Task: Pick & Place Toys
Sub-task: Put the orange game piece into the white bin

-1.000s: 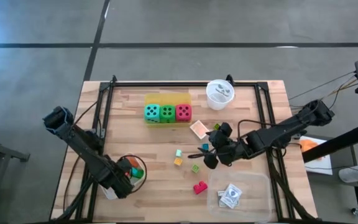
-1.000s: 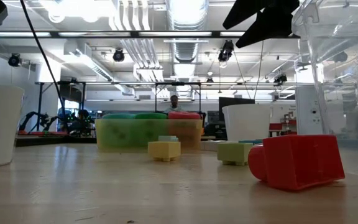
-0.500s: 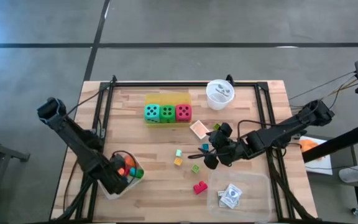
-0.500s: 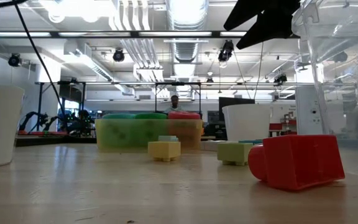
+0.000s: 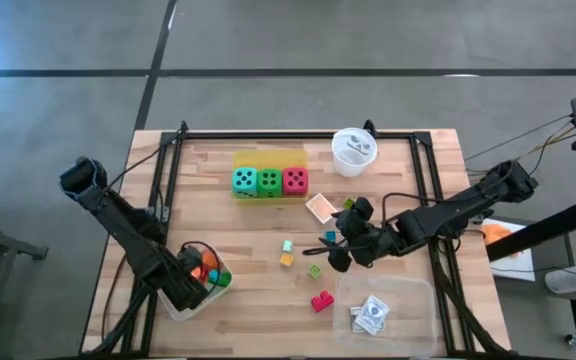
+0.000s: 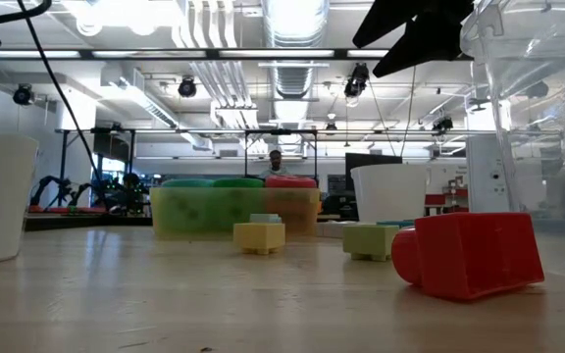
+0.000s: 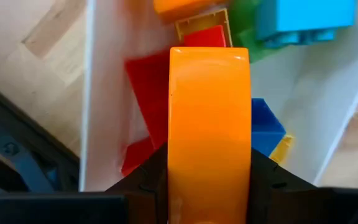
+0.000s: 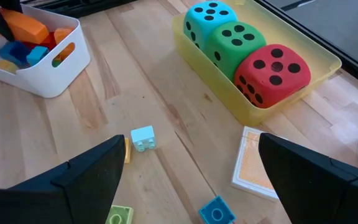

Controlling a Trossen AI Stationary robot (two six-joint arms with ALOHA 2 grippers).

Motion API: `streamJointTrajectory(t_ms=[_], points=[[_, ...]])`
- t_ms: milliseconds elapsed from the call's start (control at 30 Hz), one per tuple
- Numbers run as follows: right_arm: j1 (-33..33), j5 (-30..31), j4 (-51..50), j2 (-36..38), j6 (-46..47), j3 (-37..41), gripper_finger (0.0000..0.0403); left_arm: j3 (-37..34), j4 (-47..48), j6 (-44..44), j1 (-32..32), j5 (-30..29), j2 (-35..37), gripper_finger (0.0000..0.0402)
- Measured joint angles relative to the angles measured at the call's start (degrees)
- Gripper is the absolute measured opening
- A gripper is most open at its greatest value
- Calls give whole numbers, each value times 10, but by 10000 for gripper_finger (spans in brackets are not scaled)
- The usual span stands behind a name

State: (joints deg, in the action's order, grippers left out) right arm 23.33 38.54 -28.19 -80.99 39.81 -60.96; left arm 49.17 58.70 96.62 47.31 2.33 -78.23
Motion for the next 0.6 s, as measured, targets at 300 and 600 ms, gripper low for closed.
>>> streamJointTrajectory(t_ms=[300, 600], points=[[0, 0, 0, 0, -2, 0, 363, 0, 12, 10, 0, -1, -2, 117], [0, 0, 0, 0, -2, 0, 363, 0, 9, 8, 0, 3, -2, 117]])
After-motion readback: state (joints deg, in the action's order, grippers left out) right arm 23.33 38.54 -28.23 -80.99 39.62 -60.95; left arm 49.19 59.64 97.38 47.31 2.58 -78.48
